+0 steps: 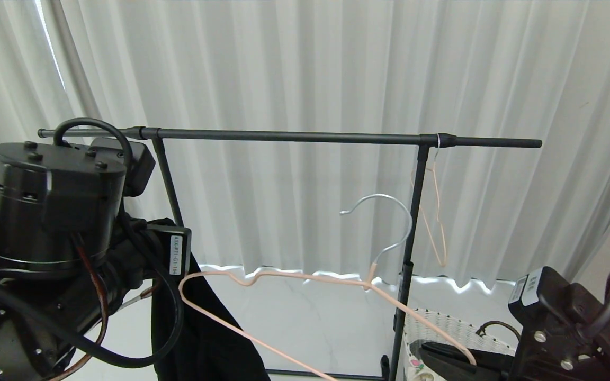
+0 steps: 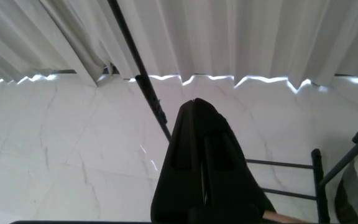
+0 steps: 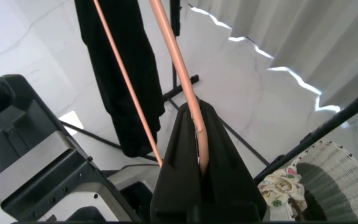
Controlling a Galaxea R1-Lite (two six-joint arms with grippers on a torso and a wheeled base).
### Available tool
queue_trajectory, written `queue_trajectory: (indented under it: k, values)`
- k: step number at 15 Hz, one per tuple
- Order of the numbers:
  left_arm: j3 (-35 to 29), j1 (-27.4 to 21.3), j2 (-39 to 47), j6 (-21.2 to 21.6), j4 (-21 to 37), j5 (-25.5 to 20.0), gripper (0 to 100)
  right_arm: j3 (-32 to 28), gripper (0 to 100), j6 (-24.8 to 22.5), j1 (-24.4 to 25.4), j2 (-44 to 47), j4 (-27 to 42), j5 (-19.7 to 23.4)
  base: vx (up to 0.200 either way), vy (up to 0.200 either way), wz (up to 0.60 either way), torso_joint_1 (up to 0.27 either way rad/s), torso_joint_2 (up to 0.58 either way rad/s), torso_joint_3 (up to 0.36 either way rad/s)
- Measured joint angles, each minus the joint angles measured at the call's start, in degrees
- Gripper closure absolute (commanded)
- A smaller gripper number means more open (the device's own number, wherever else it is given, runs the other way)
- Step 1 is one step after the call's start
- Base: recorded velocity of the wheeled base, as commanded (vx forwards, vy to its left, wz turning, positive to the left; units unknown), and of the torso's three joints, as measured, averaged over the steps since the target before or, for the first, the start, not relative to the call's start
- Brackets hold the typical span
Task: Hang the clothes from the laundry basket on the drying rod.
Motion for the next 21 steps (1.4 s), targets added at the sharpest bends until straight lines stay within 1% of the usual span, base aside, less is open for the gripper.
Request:
queue_trajectory:
  k: [5,11,13,16,18,19,21]
  values:
    - [0.8,-0.2,0.3,-0.1,0.0,0.0,100,-0.5,100,0.0,-0.2,0.2,-0.2,0.0,0.0,0.0,0.0,0.0,0.0,0.0]
    - [1.0,-0.7,0.3,-0.2,0.0,0.0,100,-4.8,100,0.2,-0.6,5.0,-1.1,-0.2,0.0,0.0,0.0,0.0,0.0,0.0]
    - [1.0,-0.7,0.2,-0.2,0.0,0.0,100,-5.4,100,0.2,-0.8,6.9,-2.5,-0.3,0.0,0.0,0.0,0.0,0.0,0.0]
    - [1.0,-0.8,0.1,-0.2,0.0,0.0,100,-5.9,100,0.2,-1.0,9.9,-7.1,-0.4,0.0,0.0,0.0,0.0,0.0,0.0]
    - [1.0,-1.6,0.1,-0.4,0.0,0.0,100,-6.8,100,0.2,-1.0,11.9,-7.7,-0.4,0.0,0.0,0.0,0.0,0.0,0.0]
    - [0.9,-2.6,0.0,-1.2,0.0,0.0,100,-7.3,100,0.2,-1.0,12.8,-7.7,-0.4,0.0,0.0,0.0,0.0,0.0,0.0]
    - [0.6,-6.4,0.0,-4.9,0.0,0.0,100,-8.1,100,0.2,-1.0,14.6,-8.2,-0.5,0.0,0.0,0.0,0.0,0.0,0.0]
